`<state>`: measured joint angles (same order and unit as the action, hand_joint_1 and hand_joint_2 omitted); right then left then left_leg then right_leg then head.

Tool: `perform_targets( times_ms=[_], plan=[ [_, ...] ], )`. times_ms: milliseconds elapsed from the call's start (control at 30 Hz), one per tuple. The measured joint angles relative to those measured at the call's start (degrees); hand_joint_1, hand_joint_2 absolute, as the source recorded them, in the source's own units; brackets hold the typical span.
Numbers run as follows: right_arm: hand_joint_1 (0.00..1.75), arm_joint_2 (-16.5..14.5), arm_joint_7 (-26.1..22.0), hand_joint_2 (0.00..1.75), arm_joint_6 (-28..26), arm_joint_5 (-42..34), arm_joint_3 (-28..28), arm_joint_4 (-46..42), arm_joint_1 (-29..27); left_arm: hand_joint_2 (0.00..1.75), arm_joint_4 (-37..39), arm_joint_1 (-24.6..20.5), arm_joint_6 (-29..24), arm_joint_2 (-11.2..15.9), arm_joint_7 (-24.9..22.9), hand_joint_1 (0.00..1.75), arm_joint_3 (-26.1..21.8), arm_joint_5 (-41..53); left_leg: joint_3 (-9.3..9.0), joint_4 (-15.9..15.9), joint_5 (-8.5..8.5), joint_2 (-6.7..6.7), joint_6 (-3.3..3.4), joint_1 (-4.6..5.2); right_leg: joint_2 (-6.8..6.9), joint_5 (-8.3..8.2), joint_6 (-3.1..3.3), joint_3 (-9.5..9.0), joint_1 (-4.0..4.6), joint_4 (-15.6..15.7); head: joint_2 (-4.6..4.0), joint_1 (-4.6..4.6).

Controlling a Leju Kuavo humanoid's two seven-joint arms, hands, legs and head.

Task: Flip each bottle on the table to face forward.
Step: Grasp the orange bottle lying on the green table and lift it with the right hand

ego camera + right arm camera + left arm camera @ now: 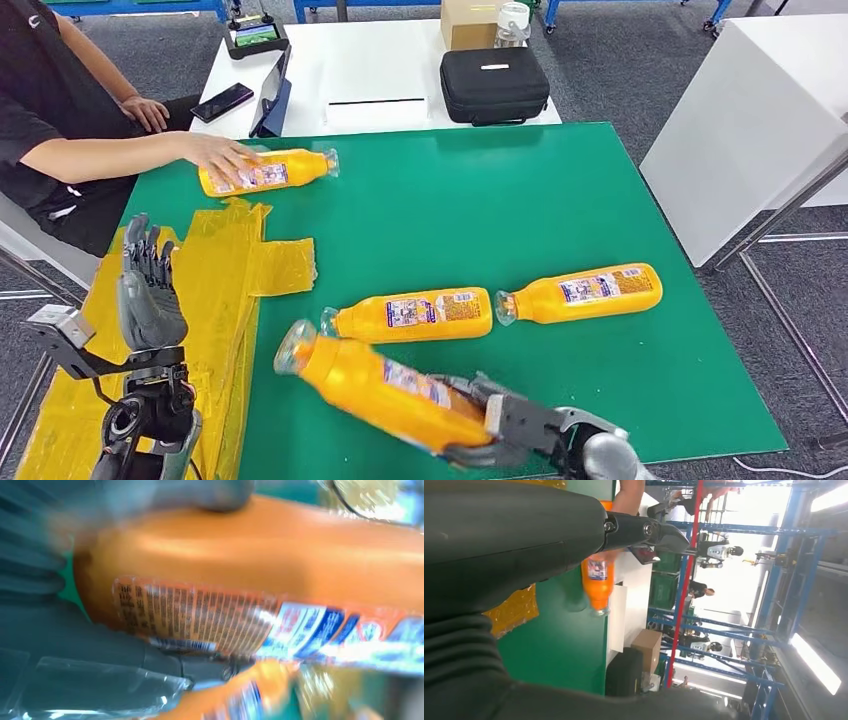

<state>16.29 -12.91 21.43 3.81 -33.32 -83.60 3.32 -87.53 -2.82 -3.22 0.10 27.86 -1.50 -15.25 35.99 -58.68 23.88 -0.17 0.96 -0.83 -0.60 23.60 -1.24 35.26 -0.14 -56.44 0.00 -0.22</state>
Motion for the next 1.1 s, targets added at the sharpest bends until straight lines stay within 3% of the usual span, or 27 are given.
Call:
perform_targets(
  times_ms=[233, 433, 667, 833, 933, 1100],
  plan=[
    [1.75, 0.12, -3.07, 1.75, 2.85, -7.09, 8.50, -6.80, -1.10, 1.75, 0.05, 0.73, 0.17, -0.01, -0.61, 0.00, -1.18, -3.39, 0.08, 0.00, 0.00, -0.05, 0.02, 0.02, 0.07, 0.02, -0.01, 0.05, -0.03, 0.00, 0.00, -0.02],
    [1.75, -0.34, -3.07, 1.75, 2.24, -5.75, 13.09, -9.45, -2.07, 1.75, -0.20, 1.67, 0.37, -0.02, -1.12, 0.00, -1.90, -4.84, 0.10, 0.00, 0.00, -0.06, 0.01, 0.02, 0.07, 0.05, 0.00, 0.06, -0.02, 0.00, 0.00, 0.00],
    [1.75, -1.74, -3.79, 1.75, -2.15, -1.77, 15.36, -9.53, -1.37, 1.75, -0.21, 2.56, 5.27, -0.02, -3.23, 0.00, -1.93, -12.19, 0.12, 0.00, -0.01, -0.06, 0.02, 0.02, 0.08, 0.04, 0.00, 0.06, -0.02, 0.00, 0.00, -0.01],
    [1.75, -3.22, -3.84, 1.75, -8.76, 4.30, 15.86, -8.65, 0.24, 1.75, -0.32, 3.29, 11.93, -0.16, -6.94, 0.00, -1.04, -20.27, 0.19, 0.00, -0.03, -0.05, 0.03, 0.02, 0.10, 0.03, 0.00, 0.11, -0.02, -0.01, 0.00, -0.01],
    [1.75, -5.29, -2.89, 1.75, -15.22, 9.54, 15.09, -5.42, 4.05, 1.75, -0.42, 3.28, 16.17, -0.84, -9.65, 0.00, 2.14, -25.05, 0.20, 0.00, -0.07, -0.03, 0.04, 0.02, 0.08, 0.00, 0.00, 0.19, -0.03, 0.00, 0.00, 0.01],
    [1.75, -8.54, -1.55, 1.75, -21.30, 15.01, 12.28, 0.19, 9.64, 1.75, -0.09, 1.96, 18.20, -1.76, -12.53, 0.00, 7.36, -29.67, 0.26, 0.00, -0.13, -0.05, 0.08, 0.02, 0.11, -0.02, 0.00, 0.17, -0.02, -0.01, 0.00, -0.01]
  ],
)
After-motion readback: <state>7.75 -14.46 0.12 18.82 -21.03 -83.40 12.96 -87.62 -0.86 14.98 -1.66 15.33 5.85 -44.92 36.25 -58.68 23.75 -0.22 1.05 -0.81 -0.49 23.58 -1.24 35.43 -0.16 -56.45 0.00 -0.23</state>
